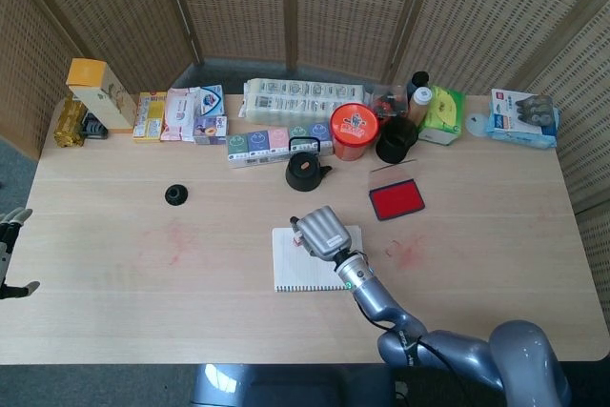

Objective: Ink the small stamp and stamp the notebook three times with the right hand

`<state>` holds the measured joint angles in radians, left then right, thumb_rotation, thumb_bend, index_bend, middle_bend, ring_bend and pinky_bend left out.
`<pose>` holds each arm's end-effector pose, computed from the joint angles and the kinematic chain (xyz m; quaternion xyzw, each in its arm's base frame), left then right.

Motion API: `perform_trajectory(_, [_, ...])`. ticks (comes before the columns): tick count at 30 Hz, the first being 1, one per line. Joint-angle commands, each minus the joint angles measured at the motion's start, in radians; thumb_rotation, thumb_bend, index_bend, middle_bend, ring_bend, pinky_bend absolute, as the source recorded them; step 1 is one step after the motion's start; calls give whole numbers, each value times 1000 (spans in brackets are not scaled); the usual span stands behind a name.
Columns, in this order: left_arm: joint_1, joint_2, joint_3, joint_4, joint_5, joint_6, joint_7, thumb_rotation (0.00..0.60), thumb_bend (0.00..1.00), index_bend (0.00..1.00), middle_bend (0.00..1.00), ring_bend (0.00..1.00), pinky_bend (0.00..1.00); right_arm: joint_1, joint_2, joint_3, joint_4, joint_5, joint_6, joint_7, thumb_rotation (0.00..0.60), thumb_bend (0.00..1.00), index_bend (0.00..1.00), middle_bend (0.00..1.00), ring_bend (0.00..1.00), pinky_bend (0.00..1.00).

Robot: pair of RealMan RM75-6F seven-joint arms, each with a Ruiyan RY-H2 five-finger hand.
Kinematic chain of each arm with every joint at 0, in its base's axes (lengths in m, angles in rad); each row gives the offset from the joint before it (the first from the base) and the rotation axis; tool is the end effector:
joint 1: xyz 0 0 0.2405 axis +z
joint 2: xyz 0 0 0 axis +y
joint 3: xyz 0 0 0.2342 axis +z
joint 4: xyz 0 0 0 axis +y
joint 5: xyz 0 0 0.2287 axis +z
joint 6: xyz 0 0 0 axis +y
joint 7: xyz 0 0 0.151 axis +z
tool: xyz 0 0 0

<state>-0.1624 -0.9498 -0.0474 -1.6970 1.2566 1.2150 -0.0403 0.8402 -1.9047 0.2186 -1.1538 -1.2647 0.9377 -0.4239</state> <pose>-0.3300 0.2040 0.1554 -0.5761 -0.4850 -0.2871 0.5920 -0.0676 -0.3350 -0.1202 0.7881 -0.2826 0.3896 0.3837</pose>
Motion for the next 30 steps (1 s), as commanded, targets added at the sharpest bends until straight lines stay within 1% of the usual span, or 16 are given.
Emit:
perform_trajectory(1, [1, 1, 0, 0, 2, 2, -3, 600, 0, 0, 0, 0, 57, 1, 63, 30, -96, 0, 37, -52, 600, 568, 652, 1000, 1000, 1000])
perform_trajectory(4, [0, 3, 1, 1, 6, 0, -7, 600, 0, 0, 0, 0, 57, -3, 131, 50, -205, 8, 62, -107, 600, 567, 655, 1000, 1000, 1000])
perform_trajectory(6, [0, 3, 1, 1, 7, -2, -7, 600, 0, 0, 0, 0, 57, -8, 159, 52, -251, 15, 71, -129, 600, 567, 656, 1000, 1000, 1000])
perform_trajectory(9, [-1, 3, 2, 1, 9, -2, -8, 600, 0, 0, 0, 0, 57, -20, 189, 40, -298, 25, 82, -153, 600, 567, 657, 1000, 1000, 1000])
perform_trajectory(12, [-1, 3, 3, 0, 10, -1, -7, 600, 0, 0, 0, 0, 56, -34, 201, 17, -317, 35, 87, -164, 600, 568, 657, 1000, 1000, 1000])
perform_trajectory(17, [1, 2, 4, -3, 12, 1, -3, 600, 0, 0, 0, 0, 57, -46, 196, -9, -314, 49, 88, -162, 600, 567, 657, 1000, 1000, 1000])
perform_trajectory(20, [1, 3, 4, -3, 10, 2, -3, 600, 0, 0, 0, 0, 57, -48, 183, -23, -293, 52, 83, -153, 600, 567, 658, 1000, 1000, 1000])
perform_trajectory(30, [-3, 3, 1, 3, 1, -8, -6, 600, 0, 0, 0, 0, 57, -47, 112, -55, -155, 65, 42, -103, 600, 567, 659, 1000, 1000, 1000])
